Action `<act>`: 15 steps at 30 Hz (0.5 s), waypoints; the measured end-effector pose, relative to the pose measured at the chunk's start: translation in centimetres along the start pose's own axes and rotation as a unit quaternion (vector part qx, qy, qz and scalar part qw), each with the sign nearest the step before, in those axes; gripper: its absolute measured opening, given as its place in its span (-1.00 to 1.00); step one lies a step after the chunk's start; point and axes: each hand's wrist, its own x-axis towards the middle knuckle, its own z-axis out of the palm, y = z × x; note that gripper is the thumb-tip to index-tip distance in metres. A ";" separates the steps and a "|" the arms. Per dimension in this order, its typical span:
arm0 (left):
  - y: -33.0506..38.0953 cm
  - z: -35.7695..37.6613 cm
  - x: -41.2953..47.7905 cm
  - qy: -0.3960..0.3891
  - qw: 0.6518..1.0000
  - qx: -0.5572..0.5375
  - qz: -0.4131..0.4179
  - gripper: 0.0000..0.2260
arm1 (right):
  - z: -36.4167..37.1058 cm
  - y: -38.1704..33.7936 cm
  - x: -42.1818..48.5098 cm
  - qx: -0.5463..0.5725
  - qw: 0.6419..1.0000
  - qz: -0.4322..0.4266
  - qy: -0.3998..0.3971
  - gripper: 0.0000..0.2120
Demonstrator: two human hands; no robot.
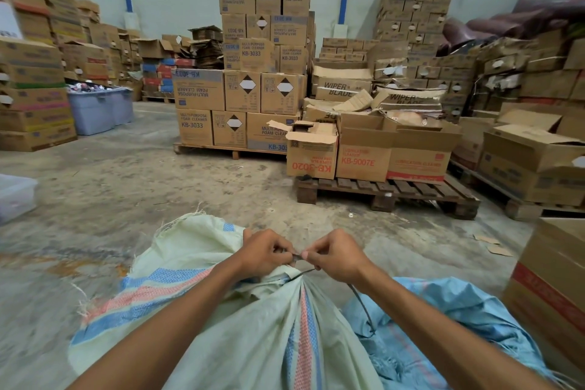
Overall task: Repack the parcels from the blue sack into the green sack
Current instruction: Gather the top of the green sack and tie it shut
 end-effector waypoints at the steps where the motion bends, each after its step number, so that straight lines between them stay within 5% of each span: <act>1: 0.1 -0.1 -0.1 -0.004 1.000 -0.010 0.003 -0.72 | 0.0 -0.1 0.0 -0.012 1.000 -0.008 -0.012 -0.67; 4: -0.4 -0.1 -0.2 -0.011 0.999 -0.032 0.015 -0.81 | -0.7 0.0 0.2 0.036 0.996 0.047 -0.061 -0.75; 6: -1.2 0.0 -0.2 -0.018 0.996 -0.088 0.013 -0.98 | -1.5 0.3 0.0 0.177 0.970 0.128 -0.108 -0.79; 10: -1.4 -1.1 -1.0 -0.086 0.978 -0.189 -0.004 -0.61 | -1.9 0.2 -0.4 0.313 0.922 0.206 -0.102 -0.84; 15: 1.2 -1.8 -1.2 -0.069 0.985 -0.150 -0.047 -0.48 | -1.1 -0.9 0.2 0.301 0.924 0.226 -0.062 -0.84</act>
